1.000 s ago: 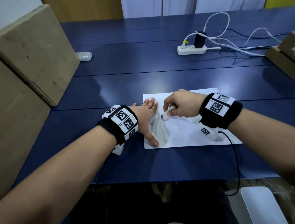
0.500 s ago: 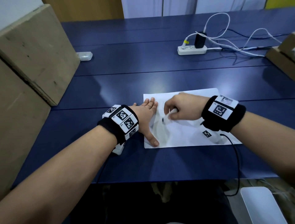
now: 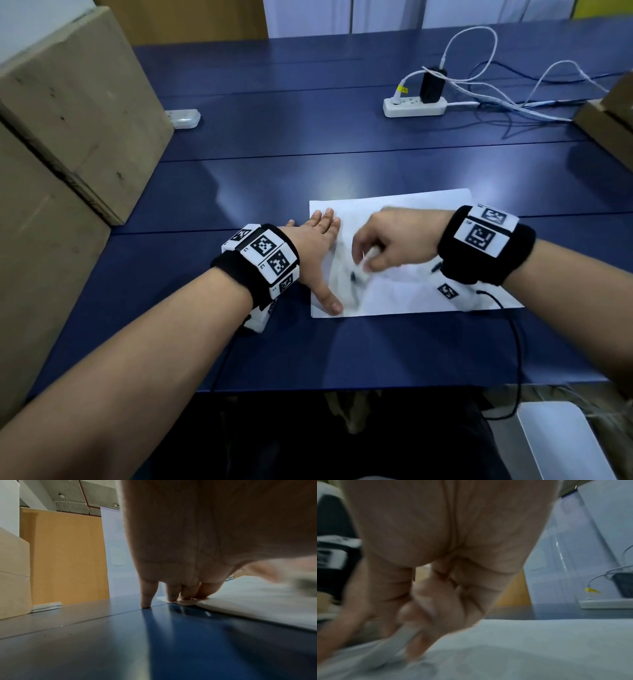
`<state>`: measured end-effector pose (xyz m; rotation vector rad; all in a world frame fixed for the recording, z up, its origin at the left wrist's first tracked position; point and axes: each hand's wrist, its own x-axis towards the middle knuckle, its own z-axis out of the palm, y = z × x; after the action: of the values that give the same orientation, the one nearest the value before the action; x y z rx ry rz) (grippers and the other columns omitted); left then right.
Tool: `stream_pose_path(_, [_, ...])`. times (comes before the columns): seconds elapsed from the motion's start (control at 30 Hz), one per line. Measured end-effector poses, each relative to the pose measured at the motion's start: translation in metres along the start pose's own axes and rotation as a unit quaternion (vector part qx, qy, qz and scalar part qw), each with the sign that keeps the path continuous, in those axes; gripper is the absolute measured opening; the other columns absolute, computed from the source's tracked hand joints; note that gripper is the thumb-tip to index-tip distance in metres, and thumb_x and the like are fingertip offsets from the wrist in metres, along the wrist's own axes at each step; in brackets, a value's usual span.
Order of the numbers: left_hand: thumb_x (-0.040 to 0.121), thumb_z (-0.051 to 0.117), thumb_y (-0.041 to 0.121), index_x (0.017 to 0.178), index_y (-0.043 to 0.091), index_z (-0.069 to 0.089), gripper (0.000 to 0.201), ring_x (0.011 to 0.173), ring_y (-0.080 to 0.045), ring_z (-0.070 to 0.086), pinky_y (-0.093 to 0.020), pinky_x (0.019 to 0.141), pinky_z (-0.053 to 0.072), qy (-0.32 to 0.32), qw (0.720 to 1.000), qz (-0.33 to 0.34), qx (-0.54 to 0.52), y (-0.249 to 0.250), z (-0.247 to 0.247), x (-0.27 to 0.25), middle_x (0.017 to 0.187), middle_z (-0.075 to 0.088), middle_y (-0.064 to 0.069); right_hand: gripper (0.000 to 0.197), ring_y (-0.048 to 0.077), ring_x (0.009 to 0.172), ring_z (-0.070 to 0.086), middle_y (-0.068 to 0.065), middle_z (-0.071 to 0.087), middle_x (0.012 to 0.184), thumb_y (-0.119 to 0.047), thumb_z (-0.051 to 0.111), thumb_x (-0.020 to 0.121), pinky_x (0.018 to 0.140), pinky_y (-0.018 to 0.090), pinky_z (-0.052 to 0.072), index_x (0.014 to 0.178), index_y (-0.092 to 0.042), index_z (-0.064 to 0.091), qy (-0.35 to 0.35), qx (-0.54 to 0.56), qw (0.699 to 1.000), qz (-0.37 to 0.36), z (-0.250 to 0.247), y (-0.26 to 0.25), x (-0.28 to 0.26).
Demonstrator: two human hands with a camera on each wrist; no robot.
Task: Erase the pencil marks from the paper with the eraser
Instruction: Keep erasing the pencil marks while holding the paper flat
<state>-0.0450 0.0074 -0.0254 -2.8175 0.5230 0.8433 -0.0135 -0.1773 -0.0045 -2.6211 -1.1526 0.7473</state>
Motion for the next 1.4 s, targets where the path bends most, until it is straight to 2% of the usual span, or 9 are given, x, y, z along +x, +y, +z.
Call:
stream_pose_path(0.1, [0.046, 0.071, 0.085, 0.152, 0.012, -0.023, 0.159, 0.149, -0.019, -0.017, -0.054, 0.120, 0.008, 0.000, 1.000, -0.002, 0.006, 0.000, 0.001, 0.001, 0.160, -0.026, -0.004, 0.018, 0.023, 0.051, 0.061, 0.007, 0.069, 0.065, -0.031, 0.072, 0.080, 0.059, 0.027, 0.053, 0.098, -0.026, 0.071, -0.089, 0.033, 0.995, -0.020, 0.004, -0.010, -0.007])
stream_pose_path(0.2, [0.047, 0.072, 0.084, 0.152, 0.011, -0.022, 0.159, 0.149, -0.020, -0.016, -0.055, 0.120, 0.009, 0.006, 1.000, 0.002, 0.013, 0.001, 0.000, -0.001, 0.160, -0.025, -0.005, 0.012, 0.017, 0.044, 0.061, 0.004, 0.071, 0.068, -0.026, 0.069, 0.085, 0.055, 0.029, 0.057, 0.096, -0.025, 0.069, 0.005, 0.024, 0.999, 0.030, -0.003, 0.001, 0.004])
stream_pose_path(0.33, [0.048, 0.073, 0.082, 0.152, 0.011, -0.021, 0.158, 0.149, -0.019, -0.016, -0.055, 0.120, 0.009, 0.009, 1.000, 0.003, 0.002, 0.001, -0.001, -0.003, 0.161, -0.024, -0.004, 0.015, 0.013, 0.057, 0.062, -0.005, 0.066, 0.073, -0.033, 0.066, 0.086, 0.065, 0.031, 0.055, 0.096, -0.022, 0.067, 0.117, 0.006, 0.988, 0.101, -0.008, 0.017, 0.008])
stream_pose_path(0.47, [0.047, 0.072, 0.084, 0.152, 0.011, -0.023, 0.159, 0.149, -0.020, -0.016, -0.055, 0.120, 0.009, 0.007, 1.000, 0.002, 0.007, 0.001, 0.000, -0.001, 0.160, -0.025, -0.005, 0.016, 0.018, 0.067, 0.061, -0.002, 0.069, 0.076, -0.027, 0.070, 0.081, 0.068, 0.024, 0.049, 0.097, -0.025, 0.071, 0.002, 0.000, 1.000, 0.012, 0.001, 0.002, -0.004])
stream_pose_path(0.57, [0.047, 0.071, 0.084, 0.151, 0.011, -0.024, 0.159, 0.149, -0.019, -0.017, -0.054, 0.120, 0.008, 0.003, 1.000, -0.001, 0.008, 0.000, 0.001, 0.000, 0.160, -0.026, -0.004, 0.015, 0.016, 0.056, 0.062, 0.001, 0.070, 0.070, -0.027, 0.071, 0.081, 0.060, 0.017, 0.048, 0.096, -0.027, 0.071, -0.057, 0.031, 0.998, -0.012, 0.004, -0.003, -0.007])
stream_pose_path(0.77, [0.046, 0.073, 0.083, 0.152, 0.017, -0.024, 0.158, 0.149, -0.019, -0.018, -0.056, 0.120, 0.008, 0.003, 1.000, 0.003, -0.001, -0.001, 0.001, 0.001, 0.160, -0.027, -0.004, 0.010, 0.007, 0.055, 0.063, -0.003, 0.071, 0.077, -0.029, 0.066, 0.086, 0.067, 0.027, 0.051, 0.095, -0.025, 0.068, 0.111, 0.015, 0.991, 0.067, -0.007, 0.021, 0.003])
stream_pose_path(0.97, [0.046, 0.073, 0.083, 0.150, 0.026, -0.028, 0.156, 0.148, -0.023, -0.020, -0.056, 0.120, 0.005, -0.008, 1.000, 0.007, -0.001, 0.000, 0.000, 0.002, 0.158, -0.030, -0.007, 0.019, 0.017, 0.057, 0.063, 0.004, 0.070, 0.068, -0.027, 0.071, 0.079, 0.063, 0.027, 0.053, 0.097, -0.028, 0.071, -0.072, 0.032, 0.997, -0.025, 0.008, -0.006, -0.010])
stream_pose_path(1.2, [0.057, 0.064, 0.086, 0.152, 0.026, -0.021, 0.141, 0.149, -0.024, -0.016, -0.057, 0.119, 0.006, 0.009, 1.000, 0.009, -0.021, 0.001, 0.002, 0.000, 0.160, -0.026, -0.008, 0.008, 0.016, 0.044, 0.064, 0.000, 0.068, 0.059, -0.025, 0.063, 0.088, 0.061, 0.027, 0.055, 0.095, -0.022, 0.066, 0.102, 0.023, 0.992, 0.076, -0.008, 0.015, 0.003])
stream_pose_path(1.4, [0.051, 0.063, 0.089, 0.153, 0.023, -0.022, 0.148, 0.150, -0.024, -0.014, -0.055, 0.120, 0.007, 0.009, 1.000, -0.002, -0.009, 0.005, 0.001, 0.000, 0.160, -0.025, -0.009, 0.013, 0.020, 0.045, 0.059, 0.009, 0.068, 0.063, -0.020, 0.069, 0.083, 0.046, 0.017, 0.047, 0.096, -0.023, 0.070, -0.081, 0.081, 0.993, 0.002, 0.005, -0.005, -0.014])
